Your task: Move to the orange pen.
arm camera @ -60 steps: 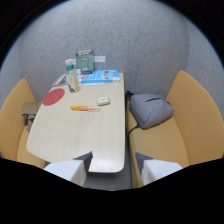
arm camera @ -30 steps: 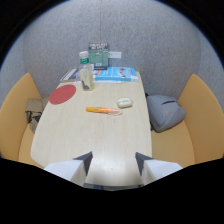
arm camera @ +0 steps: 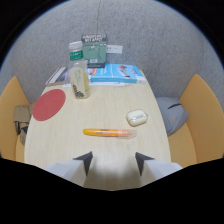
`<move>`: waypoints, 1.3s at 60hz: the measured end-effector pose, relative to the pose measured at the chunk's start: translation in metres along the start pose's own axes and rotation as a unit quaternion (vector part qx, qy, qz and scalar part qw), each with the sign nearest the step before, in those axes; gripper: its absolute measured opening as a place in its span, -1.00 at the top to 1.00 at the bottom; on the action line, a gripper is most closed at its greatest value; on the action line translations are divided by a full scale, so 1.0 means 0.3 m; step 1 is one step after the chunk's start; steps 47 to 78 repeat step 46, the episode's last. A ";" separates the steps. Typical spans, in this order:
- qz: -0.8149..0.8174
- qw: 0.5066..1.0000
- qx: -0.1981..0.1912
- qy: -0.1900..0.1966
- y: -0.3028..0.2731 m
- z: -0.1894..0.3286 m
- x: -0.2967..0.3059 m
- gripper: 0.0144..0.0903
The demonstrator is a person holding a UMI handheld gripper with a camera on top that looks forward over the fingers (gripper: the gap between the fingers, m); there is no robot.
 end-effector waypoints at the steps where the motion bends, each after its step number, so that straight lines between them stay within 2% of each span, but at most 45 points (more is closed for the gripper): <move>1: 0.000 1.000 -0.001 0.001 -0.005 0.011 -0.002 -0.92; 24: -0.002 1.000 -0.011 0.008 -0.074 0.169 -0.042 -0.91; 78: -0.002 1.000 -0.010 0.009 -0.080 0.176 -0.043 -0.92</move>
